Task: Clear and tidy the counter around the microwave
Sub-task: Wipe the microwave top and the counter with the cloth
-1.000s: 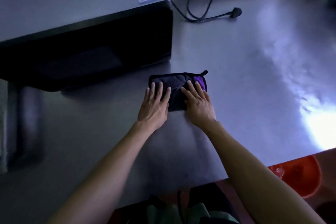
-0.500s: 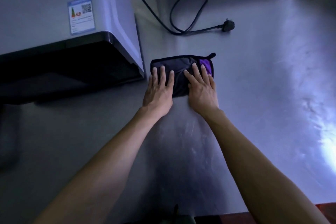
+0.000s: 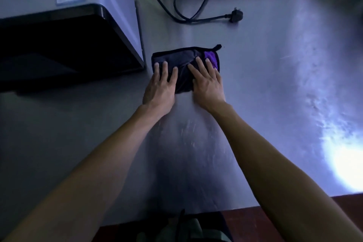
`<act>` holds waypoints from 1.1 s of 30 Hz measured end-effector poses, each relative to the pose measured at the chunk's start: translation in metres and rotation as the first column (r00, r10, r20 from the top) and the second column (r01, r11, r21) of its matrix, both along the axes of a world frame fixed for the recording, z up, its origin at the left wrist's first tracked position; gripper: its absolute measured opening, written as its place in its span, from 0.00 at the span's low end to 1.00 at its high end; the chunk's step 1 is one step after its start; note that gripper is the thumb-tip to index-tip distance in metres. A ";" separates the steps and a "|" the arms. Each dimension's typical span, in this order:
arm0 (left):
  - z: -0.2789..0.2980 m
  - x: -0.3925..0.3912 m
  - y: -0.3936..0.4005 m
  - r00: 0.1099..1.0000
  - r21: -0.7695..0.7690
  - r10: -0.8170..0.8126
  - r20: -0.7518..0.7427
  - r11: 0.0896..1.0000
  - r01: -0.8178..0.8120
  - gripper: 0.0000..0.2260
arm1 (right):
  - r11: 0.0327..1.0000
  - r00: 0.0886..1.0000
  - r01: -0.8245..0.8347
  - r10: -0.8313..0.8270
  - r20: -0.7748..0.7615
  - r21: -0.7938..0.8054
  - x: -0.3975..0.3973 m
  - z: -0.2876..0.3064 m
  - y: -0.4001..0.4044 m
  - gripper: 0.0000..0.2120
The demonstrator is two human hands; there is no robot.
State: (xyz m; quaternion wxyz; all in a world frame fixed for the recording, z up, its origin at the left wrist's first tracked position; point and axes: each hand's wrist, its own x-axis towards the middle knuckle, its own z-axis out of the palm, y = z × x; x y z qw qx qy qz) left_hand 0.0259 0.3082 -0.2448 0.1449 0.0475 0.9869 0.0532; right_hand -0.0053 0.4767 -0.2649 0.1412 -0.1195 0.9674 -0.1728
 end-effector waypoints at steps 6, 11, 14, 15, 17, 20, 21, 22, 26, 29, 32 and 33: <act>0.004 0.089 -0.014 0.999 0.062 -0.021 0.031 0.998 0.019 0.26 | 0.999 1.000 -0.021 0.020 0.012 0.042 0.098 0.006 -0.001 0.25; 0.006 0.178 -0.032 0.999 0.105 -0.044 0.001 0.993 0.044 0.25 | 0.995 0.998 -0.061 0.060 0.018 0.078 0.190 0.011 -0.009 0.25; 0.010 0.228 -0.040 0.998 0.133 -0.061 -0.005 0.989 0.061 0.24 | 0.992 0.997 -0.081 0.080 0.016 0.098 0.245 0.018 -0.012 0.26; 0.013 0.241 -0.043 0.998 0.146 -0.064 -0.005 0.987 0.064 0.24 | 0.989 0.995 -0.095 0.096 0.005 0.116 0.261 0.020 -0.013 0.26; 0.017 0.264 -0.044 0.997 0.157 -0.073 0.000 0.985 0.072 0.23 | 0.982 0.993 -0.116 0.120 -0.013 0.150 0.290 0.023 -0.015 0.26; 0.019 0.292 -0.035 0.996 0.135 -0.082 0.023 0.988 0.078 0.18 | 0.981 0.993 -0.109 0.116 -0.038 0.160 0.318 0.025 -0.021 0.23; 0.018 0.299 -0.031 0.996 0.114 -0.082 0.020 0.990 0.079 0.16 | 0.983 0.992 -0.102 0.112 -0.057 0.152 0.324 0.026 -0.022 0.21; 0.019 0.304 -0.027 0.996 0.097 -0.086 0.013 0.992 0.084 0.15 | 0.985 0.991 -0.097 0.109 -0.077 0.143 0.329 0.028 -0.020 0.20; 0.021 0.314 -0.014 0.988 0.079 -0.147 0.037 0.986 0.144 0.17 | 0.995 0.990 -0.085 0.091 -0.111 0.059 0.347 0.030 -0.003 0.17; 0.025 0.314 0.002 0.978 0.111 -0.194 0.082 0.977 0.184 0.15 | 0.997 0.992 -0.055 0.049 -0.117 -0.045 0.355 0.030 0.015 0.19; 0.028 0.303 0.027 0.976 0.145 -0.206 0.071 0.970 0.194 0.15 | 0.991 0.990 -0.006 -0.013 -0.142 -0.133 0.355 0.036 0.044 0.21; 0.029 0.296 0.039 0.976 0.155 -0.210 0.053 0.967 0.200 0.15 | 0.988 0.987 0.017 -0.041 -0.154 -0.155 0.352 0.039 0.058 0.21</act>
